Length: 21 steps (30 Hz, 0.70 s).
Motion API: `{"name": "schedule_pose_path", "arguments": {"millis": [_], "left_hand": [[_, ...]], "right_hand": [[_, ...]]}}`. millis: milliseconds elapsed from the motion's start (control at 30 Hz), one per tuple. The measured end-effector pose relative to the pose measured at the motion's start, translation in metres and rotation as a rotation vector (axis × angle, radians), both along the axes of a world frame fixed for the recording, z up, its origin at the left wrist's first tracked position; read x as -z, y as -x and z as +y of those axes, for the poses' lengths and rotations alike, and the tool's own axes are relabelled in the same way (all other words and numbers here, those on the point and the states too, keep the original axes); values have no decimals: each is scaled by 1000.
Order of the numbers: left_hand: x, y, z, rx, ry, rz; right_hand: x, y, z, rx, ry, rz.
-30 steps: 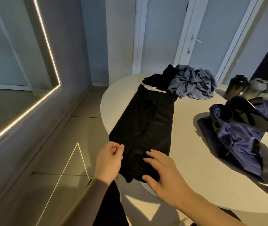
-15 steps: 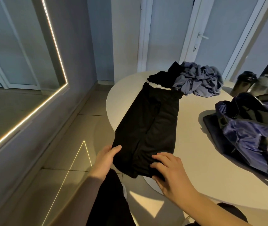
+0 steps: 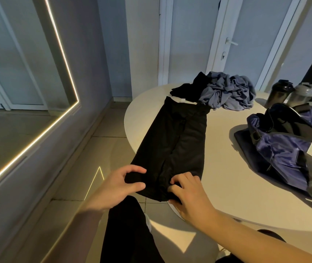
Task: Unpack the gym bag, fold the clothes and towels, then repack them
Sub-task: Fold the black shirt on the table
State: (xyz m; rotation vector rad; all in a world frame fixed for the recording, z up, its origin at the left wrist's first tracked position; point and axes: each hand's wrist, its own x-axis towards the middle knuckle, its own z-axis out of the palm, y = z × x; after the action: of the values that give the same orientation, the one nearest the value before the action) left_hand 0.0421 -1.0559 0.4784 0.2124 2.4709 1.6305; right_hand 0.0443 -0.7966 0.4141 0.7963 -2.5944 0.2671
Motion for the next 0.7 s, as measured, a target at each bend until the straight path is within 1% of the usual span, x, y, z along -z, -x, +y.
{"name": "schedule_pose_path", "arguments": {"millis": [167, 300, 367, 467, 500, 567, 633, 700], "left_hand": [[-4, 0, -5, 67, 32, -11], [-4, 0, 1, 152, 5, -54], [-4, 0, 5, 147, 46, 11], [-2, 4, 9, 74, 112, 119], [-1, 5, 11, 44, 118, 143], [0, 6, 12, -5, 126, 180], [1, 7, 14, -44, 131, 186], [0, 7, 16, -75, 138, 184]], "right_hand": [[3, -2, 11, -50, 88, -3], [4, -1, 24, -63, 133, 25], [-2, -4, 29, -74, 182, 34], [-13, -14, 32, -90, 258, -8], [-15, -18, 31, -98, 240, -24], [-12, -23, 30, -96, 130, -38], [-4, -26, 28, -42, 1, -56], [2, -25, 27, 8, -64, -65]]}}
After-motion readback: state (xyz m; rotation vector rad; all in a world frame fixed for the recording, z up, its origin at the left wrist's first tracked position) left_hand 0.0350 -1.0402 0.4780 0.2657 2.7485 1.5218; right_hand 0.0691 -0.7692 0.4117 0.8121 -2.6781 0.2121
